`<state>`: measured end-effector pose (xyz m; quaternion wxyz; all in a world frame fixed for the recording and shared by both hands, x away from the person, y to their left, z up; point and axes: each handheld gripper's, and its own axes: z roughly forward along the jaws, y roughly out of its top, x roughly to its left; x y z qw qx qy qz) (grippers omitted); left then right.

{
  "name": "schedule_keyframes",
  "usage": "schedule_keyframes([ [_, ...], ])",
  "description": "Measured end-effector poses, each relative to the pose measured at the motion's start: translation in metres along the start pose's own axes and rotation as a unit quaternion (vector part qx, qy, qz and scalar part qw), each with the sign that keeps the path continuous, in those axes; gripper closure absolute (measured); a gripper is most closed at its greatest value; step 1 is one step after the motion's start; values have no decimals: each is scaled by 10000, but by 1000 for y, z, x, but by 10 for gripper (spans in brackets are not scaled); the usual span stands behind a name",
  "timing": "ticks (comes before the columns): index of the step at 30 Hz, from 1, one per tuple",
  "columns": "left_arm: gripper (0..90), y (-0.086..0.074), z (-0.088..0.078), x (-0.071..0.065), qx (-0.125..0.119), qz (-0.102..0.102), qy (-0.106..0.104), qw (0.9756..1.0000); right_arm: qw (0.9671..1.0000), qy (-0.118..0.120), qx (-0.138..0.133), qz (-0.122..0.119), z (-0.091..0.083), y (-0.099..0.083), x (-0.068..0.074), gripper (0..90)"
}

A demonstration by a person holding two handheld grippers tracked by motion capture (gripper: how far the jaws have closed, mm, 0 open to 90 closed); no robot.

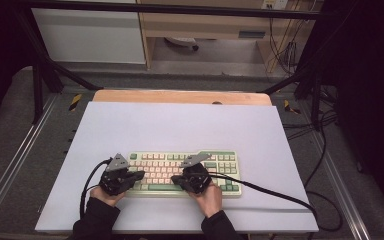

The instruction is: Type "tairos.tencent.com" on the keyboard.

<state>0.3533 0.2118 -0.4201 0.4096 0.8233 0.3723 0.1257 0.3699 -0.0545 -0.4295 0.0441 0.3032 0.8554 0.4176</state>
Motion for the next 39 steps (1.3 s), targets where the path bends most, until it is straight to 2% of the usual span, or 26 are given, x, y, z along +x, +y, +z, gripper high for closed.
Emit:
schedule_keyframes([
  [13,896,0,0,0,-7,9,3,10000,10000,-25,51,-12,0,-1,0,900],
  [26,895,1,-2,-1,-36,10,-13,10000,9998,-190,-3,-97,-22,4,-4,900],
  [39,895,4,0,-7,-43,49,-39,10000,9994,-310,-114,80,-46,-14,-22,900],
])
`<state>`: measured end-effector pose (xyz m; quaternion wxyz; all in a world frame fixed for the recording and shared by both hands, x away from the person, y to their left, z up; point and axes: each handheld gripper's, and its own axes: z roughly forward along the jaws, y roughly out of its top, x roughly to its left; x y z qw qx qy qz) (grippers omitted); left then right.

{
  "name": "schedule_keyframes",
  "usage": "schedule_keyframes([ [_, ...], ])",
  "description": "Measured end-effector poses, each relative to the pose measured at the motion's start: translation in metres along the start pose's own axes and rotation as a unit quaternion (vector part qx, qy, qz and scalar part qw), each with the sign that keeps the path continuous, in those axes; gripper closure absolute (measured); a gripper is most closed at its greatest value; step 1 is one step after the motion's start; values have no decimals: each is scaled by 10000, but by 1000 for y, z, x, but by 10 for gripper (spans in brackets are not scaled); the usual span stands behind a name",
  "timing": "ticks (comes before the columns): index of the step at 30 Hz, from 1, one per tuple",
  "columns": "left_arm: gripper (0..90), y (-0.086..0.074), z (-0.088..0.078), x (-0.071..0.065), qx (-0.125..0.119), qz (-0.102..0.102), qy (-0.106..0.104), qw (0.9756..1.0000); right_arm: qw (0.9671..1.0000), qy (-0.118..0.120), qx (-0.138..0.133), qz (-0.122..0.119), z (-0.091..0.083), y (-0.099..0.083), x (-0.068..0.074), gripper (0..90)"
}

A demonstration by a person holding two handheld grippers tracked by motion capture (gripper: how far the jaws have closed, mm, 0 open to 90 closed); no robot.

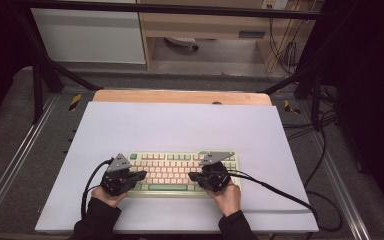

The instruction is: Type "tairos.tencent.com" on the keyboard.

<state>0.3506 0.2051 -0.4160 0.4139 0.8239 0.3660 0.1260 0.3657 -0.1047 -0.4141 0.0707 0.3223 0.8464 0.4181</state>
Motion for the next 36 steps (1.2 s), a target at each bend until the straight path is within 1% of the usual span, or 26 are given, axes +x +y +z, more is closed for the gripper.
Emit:
schedule_keyframes([
  [5,896,2,2,-3,1,20,-10,10000,10000,-45,15,66,-6,-6,-5,900],
  [9,896,5,3,-4,2,38,-12,10000,9999,-95,15,63,-12,-10,-9,900],
  [12,896,7,4,-6,0,45,-14,10000,9999,-106,-18,129,-16,-13,-11,900],
  [20,896,12,8,-8,60,93,-11,9999,9998,-130,-19,167,-22,-20,-16,900],
  [36,895,27,27,-15,109,143,-57,9998,9998,-127,7,148,-26,-26,-17,900],
])
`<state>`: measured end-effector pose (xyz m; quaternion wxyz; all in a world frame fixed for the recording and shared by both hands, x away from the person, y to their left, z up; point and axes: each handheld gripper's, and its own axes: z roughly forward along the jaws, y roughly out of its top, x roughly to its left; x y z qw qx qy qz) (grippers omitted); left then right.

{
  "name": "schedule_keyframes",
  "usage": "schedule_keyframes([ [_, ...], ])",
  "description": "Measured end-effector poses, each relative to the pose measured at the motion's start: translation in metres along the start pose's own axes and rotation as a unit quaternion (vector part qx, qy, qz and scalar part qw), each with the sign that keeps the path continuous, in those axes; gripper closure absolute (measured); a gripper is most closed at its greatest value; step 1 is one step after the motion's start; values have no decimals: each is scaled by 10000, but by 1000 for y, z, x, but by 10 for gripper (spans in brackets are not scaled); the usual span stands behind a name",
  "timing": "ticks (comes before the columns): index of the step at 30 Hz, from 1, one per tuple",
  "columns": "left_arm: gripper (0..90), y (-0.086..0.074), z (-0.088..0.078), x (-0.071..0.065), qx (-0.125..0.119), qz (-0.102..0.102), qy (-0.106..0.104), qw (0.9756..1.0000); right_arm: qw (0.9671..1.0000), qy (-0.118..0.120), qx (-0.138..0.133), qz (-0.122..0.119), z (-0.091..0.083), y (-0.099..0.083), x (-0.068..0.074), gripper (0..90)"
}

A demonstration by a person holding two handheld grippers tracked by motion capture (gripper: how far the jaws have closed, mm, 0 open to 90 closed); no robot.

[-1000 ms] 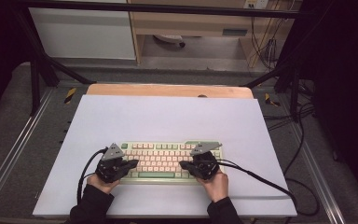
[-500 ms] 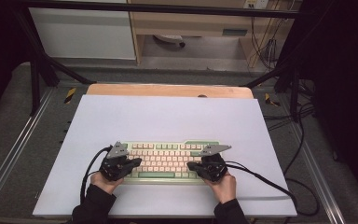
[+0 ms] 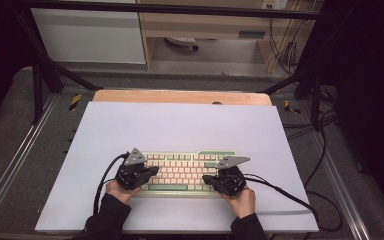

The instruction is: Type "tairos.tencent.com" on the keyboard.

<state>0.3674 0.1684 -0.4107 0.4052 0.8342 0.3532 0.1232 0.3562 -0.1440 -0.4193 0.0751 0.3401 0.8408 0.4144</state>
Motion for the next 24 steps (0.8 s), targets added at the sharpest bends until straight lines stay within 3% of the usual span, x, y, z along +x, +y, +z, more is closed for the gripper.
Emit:
schedule_keyframes([
  [24,895,7,31,-2,144,-18,107,9998,10000,26,-3,19,0,-2,-1,900],
])
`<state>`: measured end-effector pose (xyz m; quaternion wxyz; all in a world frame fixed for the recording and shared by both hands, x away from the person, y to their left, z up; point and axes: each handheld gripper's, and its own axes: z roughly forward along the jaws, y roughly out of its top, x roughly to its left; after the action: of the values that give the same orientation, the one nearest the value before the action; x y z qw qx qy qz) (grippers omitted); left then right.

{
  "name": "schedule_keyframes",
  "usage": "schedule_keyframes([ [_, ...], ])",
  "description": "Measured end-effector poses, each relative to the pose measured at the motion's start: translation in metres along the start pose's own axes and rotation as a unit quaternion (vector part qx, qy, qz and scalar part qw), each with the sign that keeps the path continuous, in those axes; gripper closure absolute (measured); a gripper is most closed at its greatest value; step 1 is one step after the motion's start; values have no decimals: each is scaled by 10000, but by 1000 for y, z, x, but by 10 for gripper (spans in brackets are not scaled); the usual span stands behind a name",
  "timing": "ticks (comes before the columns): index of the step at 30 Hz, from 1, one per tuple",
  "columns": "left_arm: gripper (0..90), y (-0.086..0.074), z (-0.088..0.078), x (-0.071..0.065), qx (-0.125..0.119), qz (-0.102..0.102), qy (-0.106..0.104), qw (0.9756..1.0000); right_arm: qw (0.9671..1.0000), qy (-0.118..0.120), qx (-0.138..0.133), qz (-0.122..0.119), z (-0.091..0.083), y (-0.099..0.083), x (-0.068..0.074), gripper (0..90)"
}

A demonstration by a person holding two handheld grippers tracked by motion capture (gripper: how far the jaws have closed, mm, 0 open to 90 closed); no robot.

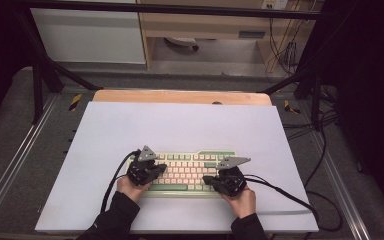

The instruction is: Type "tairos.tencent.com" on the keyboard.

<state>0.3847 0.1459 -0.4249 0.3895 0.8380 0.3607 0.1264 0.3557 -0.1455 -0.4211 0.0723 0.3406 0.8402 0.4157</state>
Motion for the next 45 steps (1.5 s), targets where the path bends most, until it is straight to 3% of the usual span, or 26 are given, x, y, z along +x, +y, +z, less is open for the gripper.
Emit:
schedule_keyframes([
  [16,896,-2,1,-1,11,34,-31,10000,10000,0,-15,-17,-2,0,0,900],
  [31,896,-6,-17,0,-114,60,-126,9998,10000,10,-55,11,-4,0,0,900],
  [45,896,-25,-42,9,-193,-21,-84,9998,10000,19,-90,17,-6,1,1,900],
])
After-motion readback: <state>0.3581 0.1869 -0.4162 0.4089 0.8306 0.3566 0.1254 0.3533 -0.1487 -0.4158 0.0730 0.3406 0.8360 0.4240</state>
